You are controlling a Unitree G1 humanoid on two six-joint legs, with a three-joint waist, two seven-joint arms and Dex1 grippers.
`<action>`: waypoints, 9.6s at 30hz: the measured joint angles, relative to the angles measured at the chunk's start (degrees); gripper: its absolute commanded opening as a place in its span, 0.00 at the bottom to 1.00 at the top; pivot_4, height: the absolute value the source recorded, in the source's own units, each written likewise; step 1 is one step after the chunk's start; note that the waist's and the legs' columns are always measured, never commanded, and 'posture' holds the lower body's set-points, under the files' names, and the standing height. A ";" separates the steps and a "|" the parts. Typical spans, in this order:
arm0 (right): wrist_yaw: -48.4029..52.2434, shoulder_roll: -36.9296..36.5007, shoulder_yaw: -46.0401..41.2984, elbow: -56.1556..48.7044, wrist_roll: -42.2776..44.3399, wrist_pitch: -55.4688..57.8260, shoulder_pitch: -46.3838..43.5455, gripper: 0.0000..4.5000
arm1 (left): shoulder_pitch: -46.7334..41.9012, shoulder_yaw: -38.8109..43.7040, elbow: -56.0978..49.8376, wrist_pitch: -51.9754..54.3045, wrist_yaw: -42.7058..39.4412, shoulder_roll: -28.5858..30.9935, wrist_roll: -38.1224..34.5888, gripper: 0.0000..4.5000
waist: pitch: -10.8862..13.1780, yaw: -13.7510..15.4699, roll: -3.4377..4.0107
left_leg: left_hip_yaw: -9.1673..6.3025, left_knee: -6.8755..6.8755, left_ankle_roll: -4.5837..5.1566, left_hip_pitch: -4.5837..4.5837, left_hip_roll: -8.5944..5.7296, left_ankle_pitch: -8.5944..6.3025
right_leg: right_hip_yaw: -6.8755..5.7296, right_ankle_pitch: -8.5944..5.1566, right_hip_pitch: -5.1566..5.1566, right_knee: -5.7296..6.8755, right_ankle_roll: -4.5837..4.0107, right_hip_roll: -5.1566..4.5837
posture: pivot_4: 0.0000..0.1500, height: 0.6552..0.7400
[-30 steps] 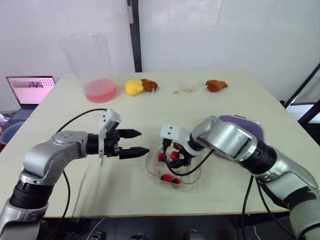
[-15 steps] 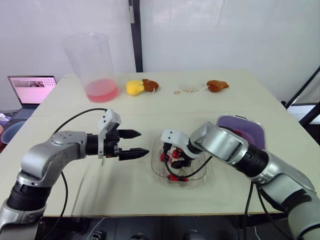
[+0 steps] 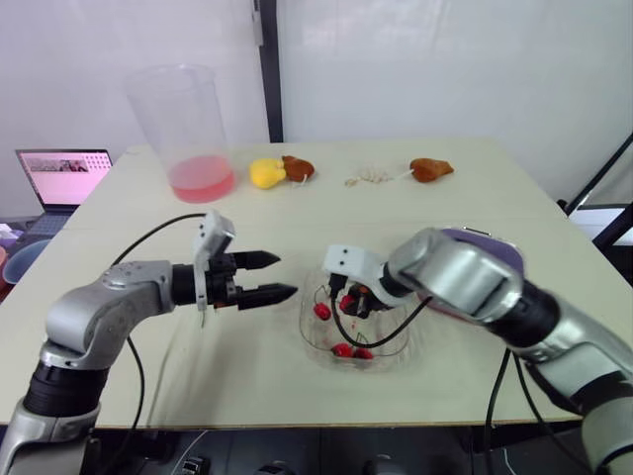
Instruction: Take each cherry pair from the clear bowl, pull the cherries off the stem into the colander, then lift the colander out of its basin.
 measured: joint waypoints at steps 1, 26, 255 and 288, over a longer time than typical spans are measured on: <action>0.25 -0.99 -1.73 -1.49 0.43 -0.31 -0.16 0.27 | -0.73 1.26 0.42 0.44 0.76 -0.67 -1.15 1.00 | -0.02 0.04 -0.03 | 0.00 0.01 0.00 0.00 0.00 0.00 | 0.00 0.00 0.01 0.00 0.00 0.00 | 1.00 1.00; -29.44 7.04 -4.37 -1.43 -49.06 -49.92 15.04 0.27 | -19.28 1.67 19.80 -3.59 3.89 -10.35 -1.63 1.00 | -0.11 -0.40 -0.15 | 0.07 0.04 -0.04 0.00 -0.01 0.03 | 0.01 0.00 -0.05 0.10 0.01 0.04 | 1.00 1.00; 0.97 -18.06 -30.15 26.99 -3.28 -49.05 29.38 0.34 | -17.10 -3.26 6.51 -3.59 -2.90 -11.77 0.72 0.00 | -0.09 -0.14 -0.13 | 0.13 0.06 -0.02 0.01 0.00 0.03 | 0.01 0.01 0.01 0.04 0.00 -0.02 | 1.00 1.00; 15.63 -18.00 -44.51 2.06 27.86 -22.13 22.80 0.98 | 6.01 11.66 12.38 13.71 14.88 -1.66 -5.73 0.00 | -0.10 0.47 -0.12 | 0.05 0.10 -0.03 0.03 0.03 0.02 | 0.02 0.01 0.08 0.05 0.00 -0.01 | 1.00 1.00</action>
